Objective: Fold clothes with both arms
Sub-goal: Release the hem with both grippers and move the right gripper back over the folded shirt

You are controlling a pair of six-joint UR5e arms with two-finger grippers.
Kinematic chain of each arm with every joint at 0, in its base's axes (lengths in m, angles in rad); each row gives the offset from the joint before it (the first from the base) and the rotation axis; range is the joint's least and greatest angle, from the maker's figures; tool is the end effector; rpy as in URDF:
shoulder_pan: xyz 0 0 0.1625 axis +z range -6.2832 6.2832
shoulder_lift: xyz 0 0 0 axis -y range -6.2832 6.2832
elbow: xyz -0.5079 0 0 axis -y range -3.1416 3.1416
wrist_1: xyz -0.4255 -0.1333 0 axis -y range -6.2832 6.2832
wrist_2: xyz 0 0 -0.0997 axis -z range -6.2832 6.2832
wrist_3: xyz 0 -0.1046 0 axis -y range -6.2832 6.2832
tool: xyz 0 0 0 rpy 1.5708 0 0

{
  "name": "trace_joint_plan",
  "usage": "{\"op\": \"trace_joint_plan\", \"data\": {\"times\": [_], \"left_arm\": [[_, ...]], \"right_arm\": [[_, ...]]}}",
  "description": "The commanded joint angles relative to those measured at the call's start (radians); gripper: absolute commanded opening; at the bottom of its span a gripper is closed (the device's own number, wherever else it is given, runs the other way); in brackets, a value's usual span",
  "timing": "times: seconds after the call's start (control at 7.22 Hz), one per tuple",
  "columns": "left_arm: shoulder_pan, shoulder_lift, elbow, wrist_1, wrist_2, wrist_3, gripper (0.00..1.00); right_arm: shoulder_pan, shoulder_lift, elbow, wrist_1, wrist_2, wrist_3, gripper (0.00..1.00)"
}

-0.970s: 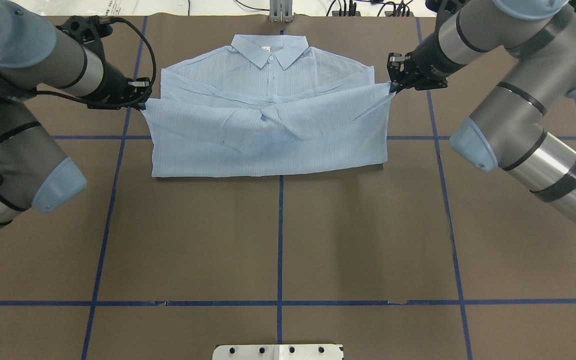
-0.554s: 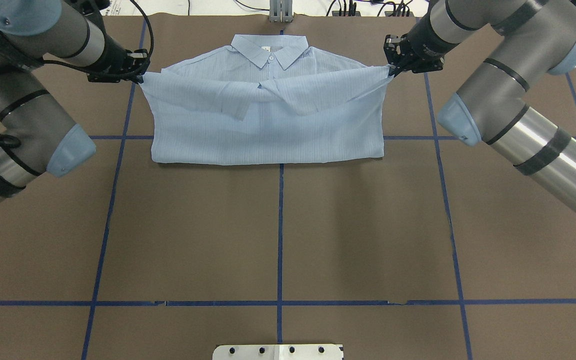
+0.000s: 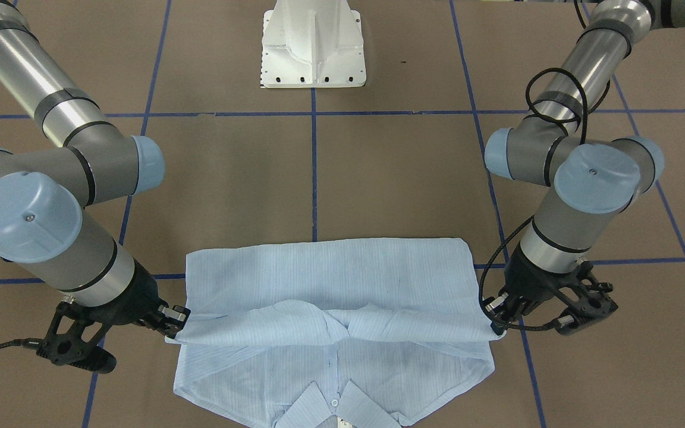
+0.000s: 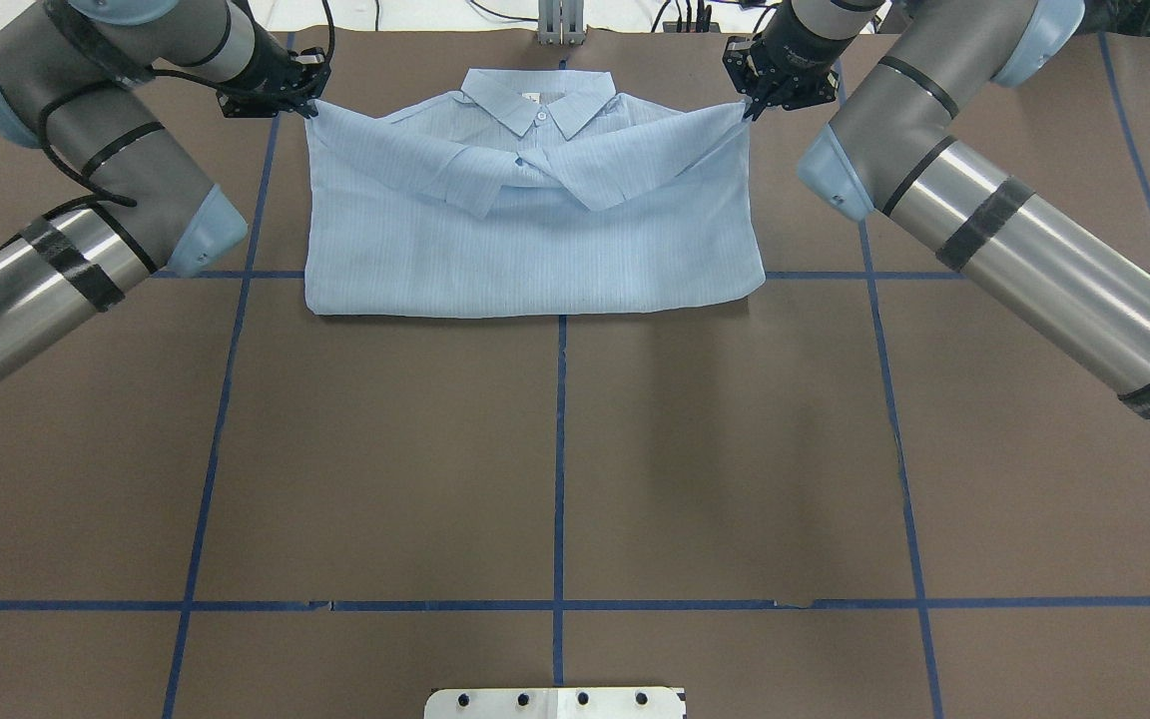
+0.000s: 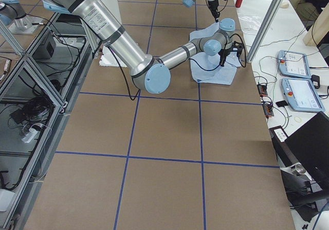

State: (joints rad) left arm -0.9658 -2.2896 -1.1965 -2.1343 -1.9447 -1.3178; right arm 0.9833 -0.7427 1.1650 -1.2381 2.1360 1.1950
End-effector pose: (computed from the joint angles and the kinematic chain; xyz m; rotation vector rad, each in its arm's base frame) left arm 0.4183 -0.7722 0.3824 0.2305 0.9437 -0.4870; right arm -0.4320 -0.7881 0.3276 0.0433 -0.9125 0.3517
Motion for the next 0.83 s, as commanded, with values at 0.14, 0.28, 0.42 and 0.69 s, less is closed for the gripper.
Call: {"op": "trace_joint_plan", "data": {"times": [0.14, 0.28, 0.42, 0.69], "left_arm": [[0.001, -0.019, 0.12, -0.122, 0.004, -0.015, 0.0], [0.001, -0.024, 0.12, -0.121, 0.003, -0.026, 0.17], [0.002, -0.025, 0.118, -0.122, 0.003, -0.034, 0.68], [0.001, -0.021, 0.113, -0.125, 0.001, -0.026, 1.0]], "right_arm": [[0.002, 0.009, -0.041, 0.023, -0.001, -0.003, 0.0], [0.002, 0.009, -0.039, 0.026, -0.001, -0.003, 0.0], [0.0, 0.003, -0.039, 0.06, -0.002, -0.002, 0.34], [-0.006, 0.0, -0.041, 0.069, -0.059, -0.002, 1.0]]}}
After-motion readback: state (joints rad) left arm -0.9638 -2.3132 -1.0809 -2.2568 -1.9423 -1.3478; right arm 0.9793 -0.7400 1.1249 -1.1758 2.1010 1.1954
